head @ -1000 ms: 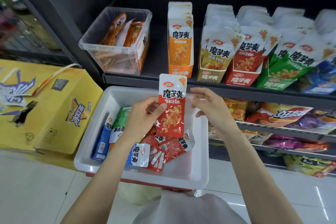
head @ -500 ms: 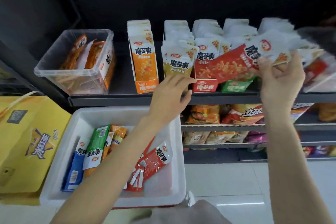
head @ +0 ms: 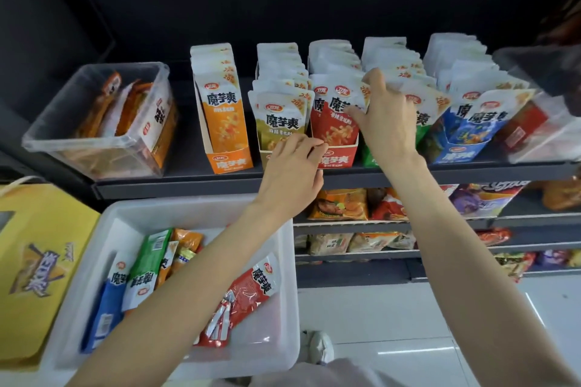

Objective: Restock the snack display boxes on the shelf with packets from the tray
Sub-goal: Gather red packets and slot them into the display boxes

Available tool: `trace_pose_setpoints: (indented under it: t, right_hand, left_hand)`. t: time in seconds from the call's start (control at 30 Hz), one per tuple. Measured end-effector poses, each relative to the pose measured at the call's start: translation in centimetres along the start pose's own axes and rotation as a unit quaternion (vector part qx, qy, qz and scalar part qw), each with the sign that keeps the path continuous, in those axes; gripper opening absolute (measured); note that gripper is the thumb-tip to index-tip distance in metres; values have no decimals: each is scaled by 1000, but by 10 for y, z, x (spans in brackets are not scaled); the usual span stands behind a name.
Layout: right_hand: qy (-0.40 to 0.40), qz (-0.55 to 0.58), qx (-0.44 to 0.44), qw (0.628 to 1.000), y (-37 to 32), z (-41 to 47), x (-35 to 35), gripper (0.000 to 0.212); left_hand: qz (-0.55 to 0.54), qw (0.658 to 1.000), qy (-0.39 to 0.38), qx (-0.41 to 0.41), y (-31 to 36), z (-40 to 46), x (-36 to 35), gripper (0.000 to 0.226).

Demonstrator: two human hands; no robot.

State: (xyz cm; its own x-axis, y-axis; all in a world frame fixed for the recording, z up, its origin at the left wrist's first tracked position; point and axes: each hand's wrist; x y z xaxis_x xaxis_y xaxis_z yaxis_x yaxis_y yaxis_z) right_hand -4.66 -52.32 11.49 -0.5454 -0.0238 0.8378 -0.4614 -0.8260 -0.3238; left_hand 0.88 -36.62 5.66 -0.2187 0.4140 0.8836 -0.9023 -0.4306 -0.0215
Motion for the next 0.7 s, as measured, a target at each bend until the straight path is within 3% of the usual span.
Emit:
trace_pose_setpoints:
  t: [0.2, 0.37, 0.47, 0.6, 0.67, 0.7]
  right_hand:
    - [23, -8, 4, 1000, 4, -5, -2, 44]
    - [119, 164, -20, 979, -3, -58, 10, 26]
    - [-23, 278, -30, 960, -27, -102, 4, 9]
    - [-235, 304, 63, 921, -70, -143, -37, 7]
    - [-306, 308, 123, 892, -92, -154, -63, 9]
    - [-337, 290, 146, 884, -102, -159, -78, 13]
  left_hand:
    - [-42, 999, 9, 0, -1, -4, 1, 41]
    - [-200, 967, 128, 95, -8, -37, 16, 23]
    - [-301, 914, 170, 213, -24, -88, 28, 16]
    - [-337, 851, 110, 387, -63, -173, 31, 17]
    - [-311, 849, 41, 426, -88, -214, 33, 9]
    - [-282, 860, -1, 426, -99, -232, 34, 16]
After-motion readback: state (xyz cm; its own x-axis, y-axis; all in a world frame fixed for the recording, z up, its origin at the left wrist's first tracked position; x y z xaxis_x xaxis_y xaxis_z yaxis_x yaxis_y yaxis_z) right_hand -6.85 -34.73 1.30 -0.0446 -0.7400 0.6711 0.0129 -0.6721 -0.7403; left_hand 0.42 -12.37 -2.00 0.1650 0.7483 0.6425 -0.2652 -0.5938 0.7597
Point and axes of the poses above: each hand's wrist, its own z-axis towards the middle knuckle, its own x-axis out of the back of the hand, y = z × x, and after that the axes turned 2 degrees about z, right-handed
